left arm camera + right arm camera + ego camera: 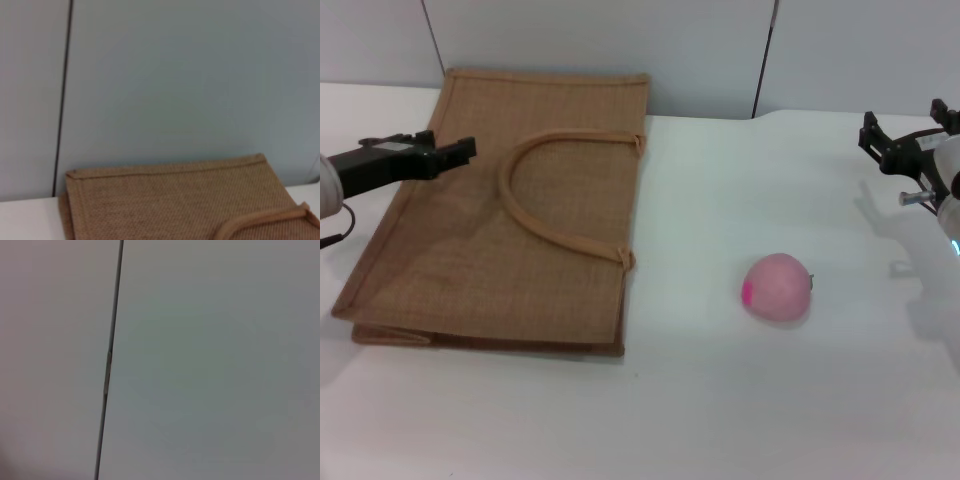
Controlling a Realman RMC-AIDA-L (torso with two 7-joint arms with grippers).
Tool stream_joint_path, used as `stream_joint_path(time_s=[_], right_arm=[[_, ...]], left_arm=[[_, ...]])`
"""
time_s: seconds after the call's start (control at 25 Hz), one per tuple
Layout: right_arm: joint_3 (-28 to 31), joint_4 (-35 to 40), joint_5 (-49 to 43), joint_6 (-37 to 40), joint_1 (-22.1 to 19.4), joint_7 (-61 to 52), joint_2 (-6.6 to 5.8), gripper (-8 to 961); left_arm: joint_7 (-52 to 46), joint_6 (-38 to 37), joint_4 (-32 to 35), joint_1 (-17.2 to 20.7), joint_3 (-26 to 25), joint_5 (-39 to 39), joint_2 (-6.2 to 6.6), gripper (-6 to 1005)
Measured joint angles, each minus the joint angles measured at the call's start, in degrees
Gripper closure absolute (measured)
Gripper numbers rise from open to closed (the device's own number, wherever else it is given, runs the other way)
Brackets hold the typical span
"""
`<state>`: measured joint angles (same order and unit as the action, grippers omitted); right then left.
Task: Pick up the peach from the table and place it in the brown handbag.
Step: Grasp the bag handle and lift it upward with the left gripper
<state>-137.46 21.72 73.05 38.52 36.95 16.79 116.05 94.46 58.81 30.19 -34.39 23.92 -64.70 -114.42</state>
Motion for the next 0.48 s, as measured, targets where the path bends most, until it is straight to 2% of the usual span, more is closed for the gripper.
stream_joint_path(time_s=[0.48], right_arm=[[-0.07, 0.86, -0.05, -0.12, 0.05, 0.05, -0.04, 75]], left_arm=[[-2.85, -3.62, -1.44, -5.05, 0.29, 8.71, -0.01, 319]])
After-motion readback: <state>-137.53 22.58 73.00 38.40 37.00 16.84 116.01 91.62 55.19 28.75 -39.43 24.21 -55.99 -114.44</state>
